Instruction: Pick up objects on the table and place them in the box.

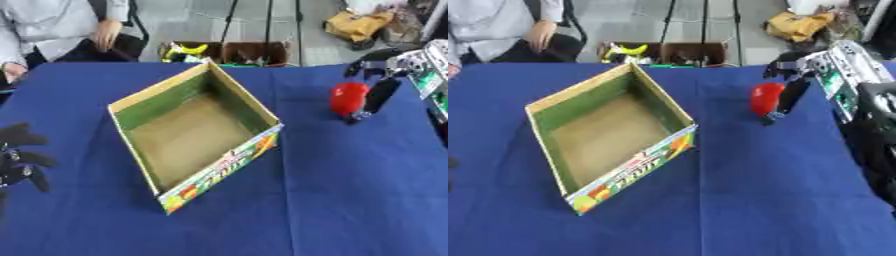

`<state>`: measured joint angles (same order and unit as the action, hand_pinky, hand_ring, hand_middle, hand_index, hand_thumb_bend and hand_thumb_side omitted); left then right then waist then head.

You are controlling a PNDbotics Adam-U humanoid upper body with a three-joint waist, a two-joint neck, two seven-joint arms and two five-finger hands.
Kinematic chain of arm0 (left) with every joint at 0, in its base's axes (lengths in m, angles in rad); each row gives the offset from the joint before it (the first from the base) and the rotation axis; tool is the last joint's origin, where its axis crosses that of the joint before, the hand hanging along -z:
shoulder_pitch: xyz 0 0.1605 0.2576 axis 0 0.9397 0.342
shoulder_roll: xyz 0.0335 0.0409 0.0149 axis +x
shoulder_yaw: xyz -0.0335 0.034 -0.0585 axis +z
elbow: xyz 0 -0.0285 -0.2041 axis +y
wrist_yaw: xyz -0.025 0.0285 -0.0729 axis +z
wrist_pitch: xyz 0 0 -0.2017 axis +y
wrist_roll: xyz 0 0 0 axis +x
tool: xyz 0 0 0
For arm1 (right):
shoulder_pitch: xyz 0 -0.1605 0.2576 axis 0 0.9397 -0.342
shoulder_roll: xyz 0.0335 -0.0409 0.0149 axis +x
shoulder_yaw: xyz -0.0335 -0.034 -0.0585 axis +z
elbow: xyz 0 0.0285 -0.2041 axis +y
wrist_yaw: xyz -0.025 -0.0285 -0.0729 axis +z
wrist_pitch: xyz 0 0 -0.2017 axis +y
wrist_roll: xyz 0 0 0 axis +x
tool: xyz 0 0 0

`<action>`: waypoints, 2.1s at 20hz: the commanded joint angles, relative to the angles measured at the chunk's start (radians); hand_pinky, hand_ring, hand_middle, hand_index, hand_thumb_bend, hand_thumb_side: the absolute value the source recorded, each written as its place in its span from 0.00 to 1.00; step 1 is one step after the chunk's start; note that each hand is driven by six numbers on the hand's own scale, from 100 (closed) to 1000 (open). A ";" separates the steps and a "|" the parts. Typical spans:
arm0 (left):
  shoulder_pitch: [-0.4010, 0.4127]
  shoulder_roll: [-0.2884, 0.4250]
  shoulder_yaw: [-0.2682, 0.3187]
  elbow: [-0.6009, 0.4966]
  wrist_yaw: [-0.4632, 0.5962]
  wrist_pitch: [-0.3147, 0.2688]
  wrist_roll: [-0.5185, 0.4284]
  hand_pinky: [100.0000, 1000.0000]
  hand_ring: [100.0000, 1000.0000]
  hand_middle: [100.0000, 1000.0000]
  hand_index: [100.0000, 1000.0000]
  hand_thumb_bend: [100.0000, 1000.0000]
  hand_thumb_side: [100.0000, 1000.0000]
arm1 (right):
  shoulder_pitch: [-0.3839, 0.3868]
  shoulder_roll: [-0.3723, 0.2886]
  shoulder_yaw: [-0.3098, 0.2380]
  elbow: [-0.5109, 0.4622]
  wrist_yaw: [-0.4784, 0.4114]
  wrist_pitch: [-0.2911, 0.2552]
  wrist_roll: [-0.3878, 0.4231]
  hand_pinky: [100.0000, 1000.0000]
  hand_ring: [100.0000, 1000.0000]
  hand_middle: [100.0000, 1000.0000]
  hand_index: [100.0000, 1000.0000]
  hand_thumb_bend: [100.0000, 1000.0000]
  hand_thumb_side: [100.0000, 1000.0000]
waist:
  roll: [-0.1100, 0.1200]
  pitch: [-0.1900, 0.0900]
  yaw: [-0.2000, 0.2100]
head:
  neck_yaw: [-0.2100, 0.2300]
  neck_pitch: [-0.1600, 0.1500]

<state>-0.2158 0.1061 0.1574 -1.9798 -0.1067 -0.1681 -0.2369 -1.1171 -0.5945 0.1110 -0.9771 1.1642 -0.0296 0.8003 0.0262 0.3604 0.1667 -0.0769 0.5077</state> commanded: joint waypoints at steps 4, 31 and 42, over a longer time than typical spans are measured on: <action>-0.005 0.017 -0.003 -0.013 0.006 -0.004 -0.005 0.28 0.53 0.64 0.86 0.00 1.00 | -0.024 -0.003 -0.017 0.021 0.038 0.016 -0.066 0.61 0.82 0.87 0.92 0.47 0.36 | 0.002 -0.013 0.000 | -0.007 -0.017; -0.009 0.016 -0.005 -0.010 0.008 -0.005 -0.005 0.27 0.54 0.64 0.85 0.00 1.00 | -0.030 0.021 -0.038 0.102 0.000 0.073 -0.228 0.42 0.62 0.77 0.82 0.15 0.26 | 0.009 0.000 0.007 | -0.016 -0.023; -0.006 0.017 -0.004 -0.008 0.005 -0.003 -0.004 0.27 0.54 0.64 0.85 0.00 0.99 | -0.034 0.017 -0.041 0.085 -0.075 0.094 -0.246 0.37 0.58 0.73 0.76 0.00 0.23 | 0.010 -0.009 -0.002 | -0.014 -0.018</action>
<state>-0.2164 0.1061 0.1517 -1.9748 -0.1018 -0.1719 -0.2416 -1.1262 -0.5584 0.0768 -0.8649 1.1059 0.0590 0.5577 0.0369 0.3782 0.1646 -0.0905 0.4913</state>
